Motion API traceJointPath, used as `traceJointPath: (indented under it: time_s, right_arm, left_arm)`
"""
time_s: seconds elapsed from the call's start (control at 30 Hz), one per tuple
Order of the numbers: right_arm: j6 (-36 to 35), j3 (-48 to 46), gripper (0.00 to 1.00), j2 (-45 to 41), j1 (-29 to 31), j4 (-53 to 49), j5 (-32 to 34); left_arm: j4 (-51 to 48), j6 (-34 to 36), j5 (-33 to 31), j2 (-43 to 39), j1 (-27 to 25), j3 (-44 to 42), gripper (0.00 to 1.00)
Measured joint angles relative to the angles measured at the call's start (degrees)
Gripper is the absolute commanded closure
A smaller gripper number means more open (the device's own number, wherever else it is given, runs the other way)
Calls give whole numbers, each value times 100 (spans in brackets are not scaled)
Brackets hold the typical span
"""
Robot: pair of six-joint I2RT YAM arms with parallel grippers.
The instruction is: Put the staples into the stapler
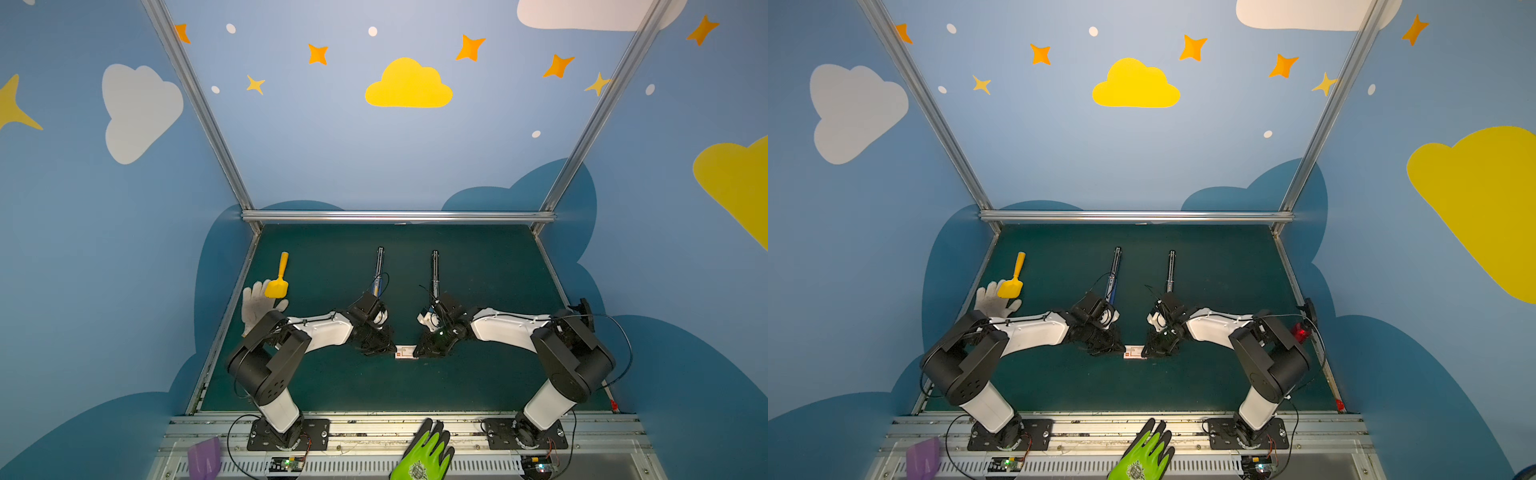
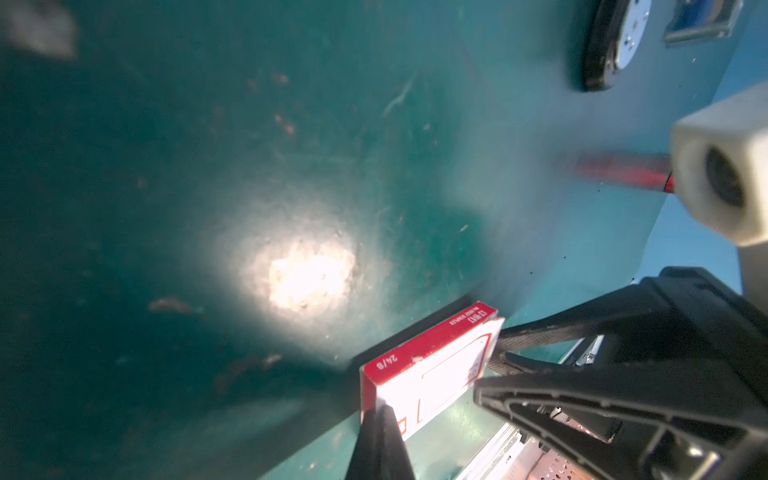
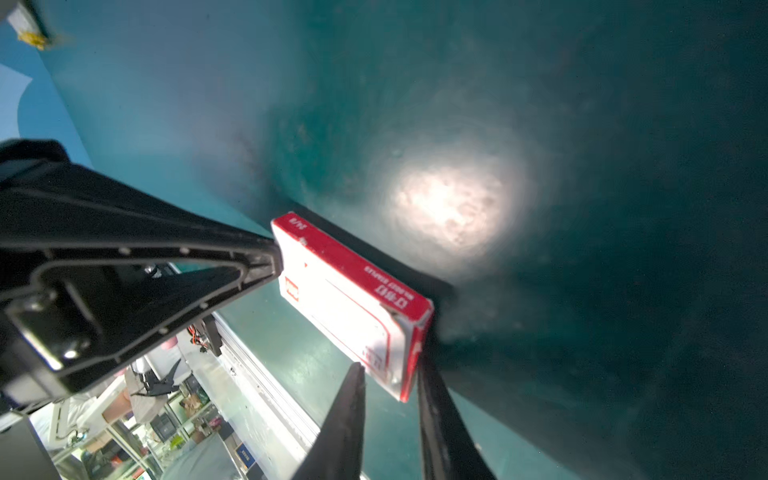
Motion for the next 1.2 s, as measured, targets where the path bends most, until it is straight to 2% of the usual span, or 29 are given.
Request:
traceJointPath:
  time_s: [0.27,0.63,0.93,1.2]
  right_arm:
    - [-4,52,79,-96,-2,-308,404]
    - [-22,378,89,37,46,-800,1019]
    - [109,332,74,-109,-48,-763,929]
    - [151,299,74,-197,-26,-522,728]
  left_arm:
    - [74,-20,2,-2,-2,-44,88]
    - [74,-11,-2,-2,-2,-46,89]
    - [74,-11,2,-2,-2,-46,91]
    - [74,-11,2,-2,-2,-46,92]
